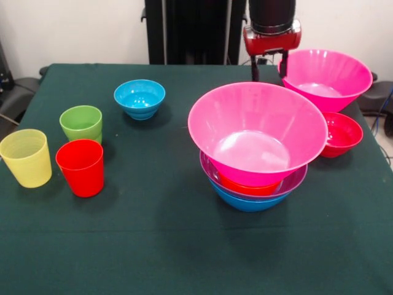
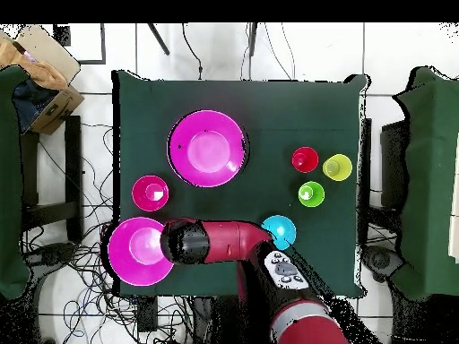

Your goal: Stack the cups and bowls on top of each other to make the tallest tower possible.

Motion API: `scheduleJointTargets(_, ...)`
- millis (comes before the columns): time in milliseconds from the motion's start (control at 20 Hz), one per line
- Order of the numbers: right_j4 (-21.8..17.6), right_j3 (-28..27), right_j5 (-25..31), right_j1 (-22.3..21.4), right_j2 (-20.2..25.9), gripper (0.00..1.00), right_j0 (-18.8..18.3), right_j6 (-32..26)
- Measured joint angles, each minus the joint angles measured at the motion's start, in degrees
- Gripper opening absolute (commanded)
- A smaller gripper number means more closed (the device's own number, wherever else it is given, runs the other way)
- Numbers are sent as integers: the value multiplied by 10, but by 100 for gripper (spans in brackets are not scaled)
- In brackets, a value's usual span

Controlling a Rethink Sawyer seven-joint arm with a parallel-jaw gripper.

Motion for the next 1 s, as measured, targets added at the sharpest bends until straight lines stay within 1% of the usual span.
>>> scheduleJointTargets(50, 3, 3, 4, 1, 10, 100, -7, 0)
scheduleJointTargets(150, 16, 16, 28, 5, 58, 100, -44, 0)
scheduleJointTargets(250, 22, 22, 40, 8, 81, 100, -61, 0)
scheduleJointTargets(300, 25, 27, 52, 10, 101, 100, -75, 0)
scheduleJointTargets(400, 28, 31, 63, 14, 119, 100, -87, 0)
scheduleJointTargets(550, 27, 32, 74, 17, 131, 100, -90, 0)
scheduleJointTargets(700, 8, 24, 71, 22, 110, 100, -60, 0)
scheduleJointTargets(800, -28, 11, 54, 28, 72, 100, -11, 0)
scheduleJointTargets(950, -63, 2, 21, 34, 40, 100, 40, 0)
scheduleJointTargets(1000, -68, 1, 15, 35, 35, 100, 48, 0)
